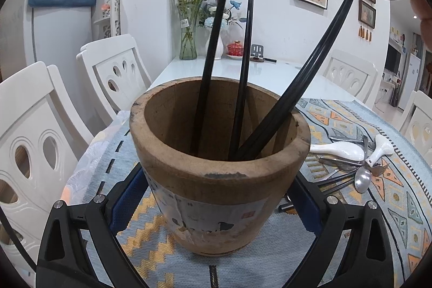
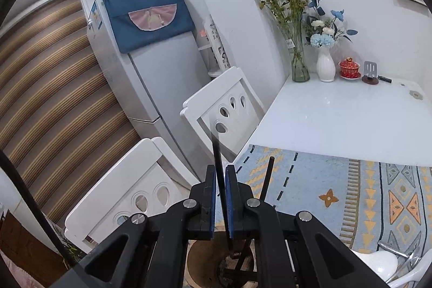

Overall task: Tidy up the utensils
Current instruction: 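Lower the chopstick into the holder and open the right tool, then move the right tool back to the pile and close on a chopstick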

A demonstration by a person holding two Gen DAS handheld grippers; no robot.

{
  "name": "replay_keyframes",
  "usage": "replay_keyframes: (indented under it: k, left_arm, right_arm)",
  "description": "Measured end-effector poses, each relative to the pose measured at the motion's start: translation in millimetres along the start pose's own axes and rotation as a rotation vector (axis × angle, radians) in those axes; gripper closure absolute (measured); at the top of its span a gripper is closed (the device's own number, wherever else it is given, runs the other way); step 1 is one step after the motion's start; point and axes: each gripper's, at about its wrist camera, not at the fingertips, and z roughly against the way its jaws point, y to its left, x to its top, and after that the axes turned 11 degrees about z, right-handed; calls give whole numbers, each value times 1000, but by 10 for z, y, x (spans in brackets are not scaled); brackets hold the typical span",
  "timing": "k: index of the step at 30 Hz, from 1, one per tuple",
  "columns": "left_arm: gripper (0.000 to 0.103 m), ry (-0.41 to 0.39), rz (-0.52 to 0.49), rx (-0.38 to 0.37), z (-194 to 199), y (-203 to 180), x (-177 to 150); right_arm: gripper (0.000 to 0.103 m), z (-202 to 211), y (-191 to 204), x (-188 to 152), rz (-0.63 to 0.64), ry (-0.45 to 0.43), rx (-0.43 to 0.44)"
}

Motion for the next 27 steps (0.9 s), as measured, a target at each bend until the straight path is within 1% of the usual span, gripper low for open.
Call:
replay_keyframes:
  k: [5,9,12,15,22,27]
  left_arm:
    - [5,1,1,-1,-8,5,1]
    - [5,0,4,-2,-7,12,2]
    - [5,-1,3,-2,-8,8,1]
    - [5,-2,2,0,-2,9,2]
    - [5,-4,6,-1,14,23,1]
    - [5,-4,6,-2,18,26,2]
  right_arm:
    - [97,7,4,0,2,18,3]
    - [97,14,-23,11,-23,32,13]
    - [97,43,-84,16,-51,49,-1]
    - [97,147,-198,45,-88,30,-17]
    - [96,399,-509,87,-158,4,-103]
    - [96,720,-823,0,-247,-34,-180]
